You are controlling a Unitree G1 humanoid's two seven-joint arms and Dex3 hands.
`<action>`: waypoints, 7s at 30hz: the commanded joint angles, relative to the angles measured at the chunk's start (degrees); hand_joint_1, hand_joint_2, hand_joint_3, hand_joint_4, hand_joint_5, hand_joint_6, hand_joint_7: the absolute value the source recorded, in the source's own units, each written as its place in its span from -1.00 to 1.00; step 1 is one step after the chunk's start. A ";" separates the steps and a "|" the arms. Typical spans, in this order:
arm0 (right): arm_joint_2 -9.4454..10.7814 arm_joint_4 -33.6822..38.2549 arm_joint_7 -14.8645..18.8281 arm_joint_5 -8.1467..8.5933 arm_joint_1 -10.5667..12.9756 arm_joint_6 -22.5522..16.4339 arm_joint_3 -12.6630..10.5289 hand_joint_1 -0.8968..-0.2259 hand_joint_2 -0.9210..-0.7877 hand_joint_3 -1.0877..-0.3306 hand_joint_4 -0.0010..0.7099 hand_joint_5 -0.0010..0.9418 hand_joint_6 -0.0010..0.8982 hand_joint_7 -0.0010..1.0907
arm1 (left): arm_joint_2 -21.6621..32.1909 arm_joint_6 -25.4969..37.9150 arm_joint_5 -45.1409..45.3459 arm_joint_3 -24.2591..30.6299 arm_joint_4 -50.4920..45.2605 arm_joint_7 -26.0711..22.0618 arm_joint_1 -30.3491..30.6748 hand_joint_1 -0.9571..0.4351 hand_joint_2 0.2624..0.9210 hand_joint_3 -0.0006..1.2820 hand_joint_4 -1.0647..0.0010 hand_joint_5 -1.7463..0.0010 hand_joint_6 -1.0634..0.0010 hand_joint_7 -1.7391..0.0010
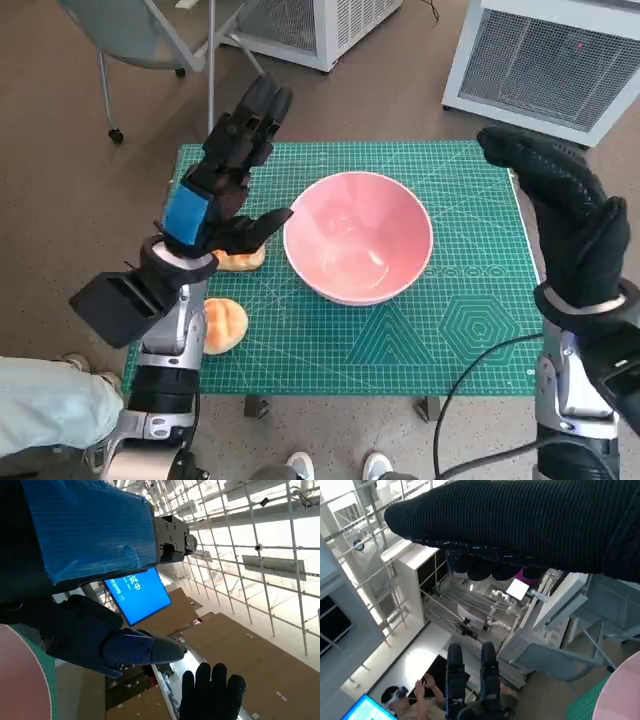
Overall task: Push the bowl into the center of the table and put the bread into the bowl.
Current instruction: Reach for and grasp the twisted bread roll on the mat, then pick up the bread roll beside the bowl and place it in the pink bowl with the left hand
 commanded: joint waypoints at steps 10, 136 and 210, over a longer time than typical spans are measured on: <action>1.58 1.92 0.29 -0.77 0.26 0.65 0.31 -0.39 -1.00 -0.09 -0.66 -1.00 -1.00 -0.04 | 1.61 -0.50 -0.36 0.43 -1.04 -1.59 0.39 -0.57 1.00 -0.50 0.74 1.00 0.70 0.94; 5.90 10.54 3.51 0.63 -5.36 2.54 2.58 -0.38 -1.00 -0.05 -0.74 -1.00 -1.00 -0.19 | 18.70 44.55 51.80 -29.72 18.61 12.05 -17.28 0.38 0.86 -0.83 -0.38 -0.42 -0.34 -0.10; 5.76 9.34 1.99 -0.84 -3.57 3.69 1.83 -0.42 -1.00 0.07 -0.73 -1.00 -1.00 -0.14 | 6.23 30.67 47.20 -27.90 -2.17 9.18 -11.59 0.35 0.68 -0.97 0.39 0.87 0.24 0.79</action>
